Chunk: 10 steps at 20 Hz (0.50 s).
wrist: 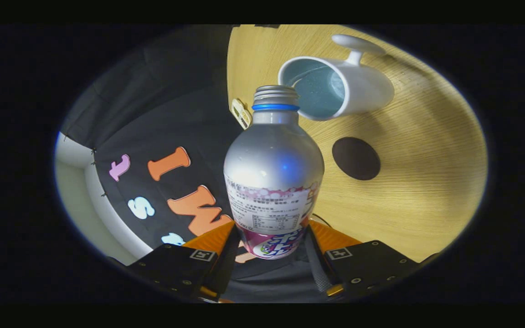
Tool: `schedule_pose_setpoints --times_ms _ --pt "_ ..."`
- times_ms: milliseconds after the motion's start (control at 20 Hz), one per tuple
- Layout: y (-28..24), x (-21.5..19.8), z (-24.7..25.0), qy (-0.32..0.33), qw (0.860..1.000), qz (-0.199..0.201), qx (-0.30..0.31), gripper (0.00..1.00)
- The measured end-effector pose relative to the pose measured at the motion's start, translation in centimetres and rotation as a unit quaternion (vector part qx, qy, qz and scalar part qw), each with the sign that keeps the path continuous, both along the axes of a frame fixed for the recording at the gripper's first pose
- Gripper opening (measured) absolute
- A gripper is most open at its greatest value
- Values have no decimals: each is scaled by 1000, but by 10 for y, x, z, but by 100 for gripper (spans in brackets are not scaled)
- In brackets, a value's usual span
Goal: Take the bottle from table, then pour the juice into the cup, finally place the bottle on the coaster
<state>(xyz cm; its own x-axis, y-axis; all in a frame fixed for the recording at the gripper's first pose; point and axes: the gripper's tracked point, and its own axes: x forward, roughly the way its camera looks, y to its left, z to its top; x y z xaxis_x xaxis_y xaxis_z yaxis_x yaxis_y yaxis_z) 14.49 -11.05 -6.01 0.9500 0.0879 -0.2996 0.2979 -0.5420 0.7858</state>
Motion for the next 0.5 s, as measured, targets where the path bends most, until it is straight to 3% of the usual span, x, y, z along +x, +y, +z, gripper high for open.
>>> schedule_pose_setpoints --times_ms 500 --pt "-3 13 13 -11 1000 -11 21 73"
